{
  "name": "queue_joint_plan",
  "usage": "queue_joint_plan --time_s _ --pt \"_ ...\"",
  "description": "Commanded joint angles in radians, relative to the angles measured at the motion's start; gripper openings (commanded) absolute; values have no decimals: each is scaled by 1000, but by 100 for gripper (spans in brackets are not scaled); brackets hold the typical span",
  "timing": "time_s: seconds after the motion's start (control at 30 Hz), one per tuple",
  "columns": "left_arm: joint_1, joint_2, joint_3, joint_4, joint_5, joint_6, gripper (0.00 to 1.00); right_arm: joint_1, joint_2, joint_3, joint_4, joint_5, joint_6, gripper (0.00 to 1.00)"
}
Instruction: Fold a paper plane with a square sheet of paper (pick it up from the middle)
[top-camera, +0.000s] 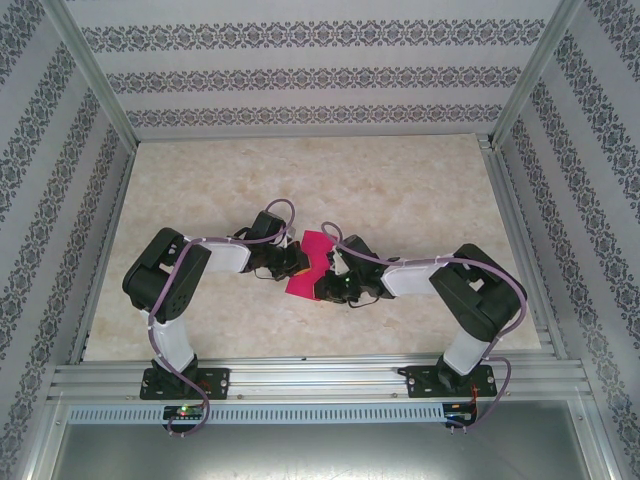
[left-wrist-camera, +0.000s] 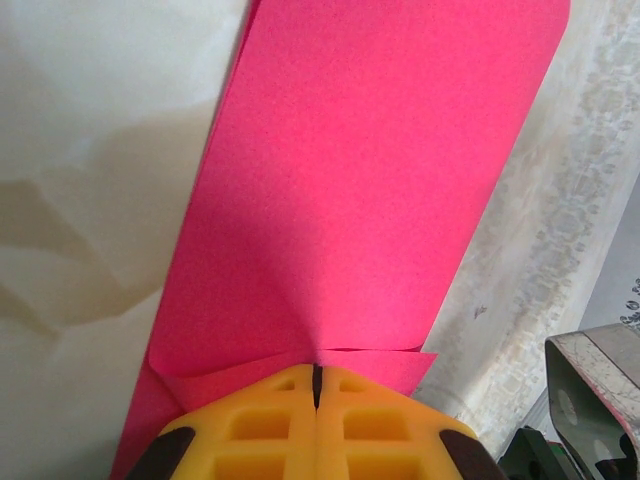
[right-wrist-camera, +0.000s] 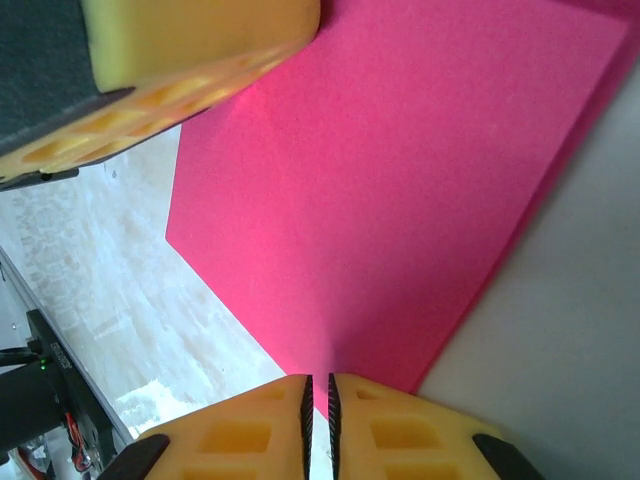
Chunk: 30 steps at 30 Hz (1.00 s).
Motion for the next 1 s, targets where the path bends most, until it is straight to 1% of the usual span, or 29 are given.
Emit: queue_joint_plan --time_s 0.0,0.2,0.33,0.43,0.57,0.67,0.73,0.97 --pt "5 56 -34 -86 -71 16 0 19 -13 -37 -118 -18 5 17" --pt "5 48 -32 -95 -70 25 0 17 -91 -28 -174 15 -9 17" --pt "6 46 -30 -99 -68 29 0 14 -154 29 -241 55 -26 17" --pt "6 44 -30 -98 -64 29 0 8 -169 63 -233 92 -8 16" --pt "5 40 -29 -102 -64 32 0 8 -124 112 -173 68 21 16" --pt "6 40 -29 -101 -64 32 0 15 -63 140 -115 36 49 16" --pt "5 41 -27 -102 -60 34 0 18 -23 158 -108 27 54 14" --pt "6 40 -22 -104 -51 36 0 17 65 128 -92 26 69 14"
